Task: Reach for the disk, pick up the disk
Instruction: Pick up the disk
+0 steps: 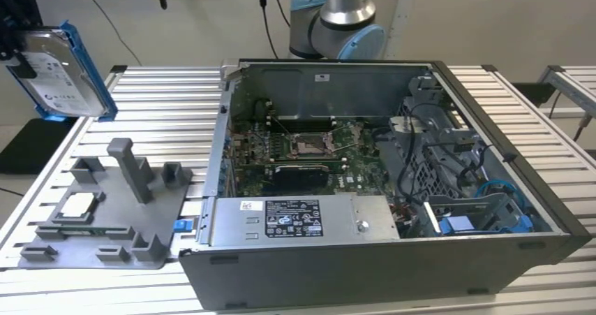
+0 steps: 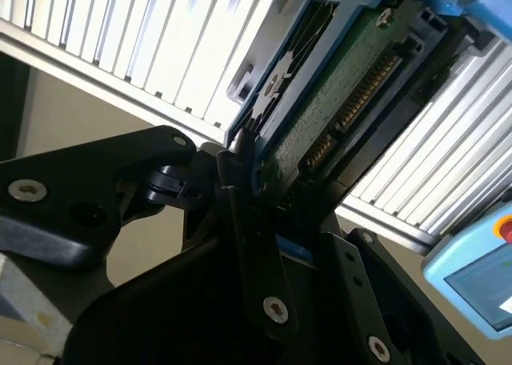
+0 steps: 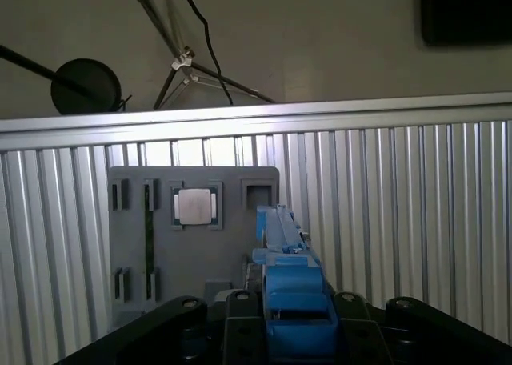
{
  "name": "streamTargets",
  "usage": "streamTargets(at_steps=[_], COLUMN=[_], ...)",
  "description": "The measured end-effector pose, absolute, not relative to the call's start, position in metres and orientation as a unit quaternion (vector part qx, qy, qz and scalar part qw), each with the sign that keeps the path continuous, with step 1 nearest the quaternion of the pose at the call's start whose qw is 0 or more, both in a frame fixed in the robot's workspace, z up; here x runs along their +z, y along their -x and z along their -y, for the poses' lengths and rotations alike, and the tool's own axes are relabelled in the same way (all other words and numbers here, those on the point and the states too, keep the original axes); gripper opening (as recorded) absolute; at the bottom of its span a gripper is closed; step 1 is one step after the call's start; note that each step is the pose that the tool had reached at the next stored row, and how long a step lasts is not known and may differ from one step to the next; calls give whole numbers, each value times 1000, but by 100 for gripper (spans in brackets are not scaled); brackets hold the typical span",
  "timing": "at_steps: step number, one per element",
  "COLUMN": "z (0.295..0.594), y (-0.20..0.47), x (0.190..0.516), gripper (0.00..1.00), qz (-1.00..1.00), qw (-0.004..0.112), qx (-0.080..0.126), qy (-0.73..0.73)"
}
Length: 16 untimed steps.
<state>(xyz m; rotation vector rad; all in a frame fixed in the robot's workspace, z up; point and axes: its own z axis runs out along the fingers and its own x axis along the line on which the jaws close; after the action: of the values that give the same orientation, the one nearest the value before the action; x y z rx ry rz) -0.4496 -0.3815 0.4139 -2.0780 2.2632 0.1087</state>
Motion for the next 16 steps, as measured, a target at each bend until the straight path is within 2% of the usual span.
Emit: streamTargets(at_steps=[16], z=[381], y=[450], x=[429], gripper=[0], qz=[-736], qw=[33], qx=[35], qy=[676])
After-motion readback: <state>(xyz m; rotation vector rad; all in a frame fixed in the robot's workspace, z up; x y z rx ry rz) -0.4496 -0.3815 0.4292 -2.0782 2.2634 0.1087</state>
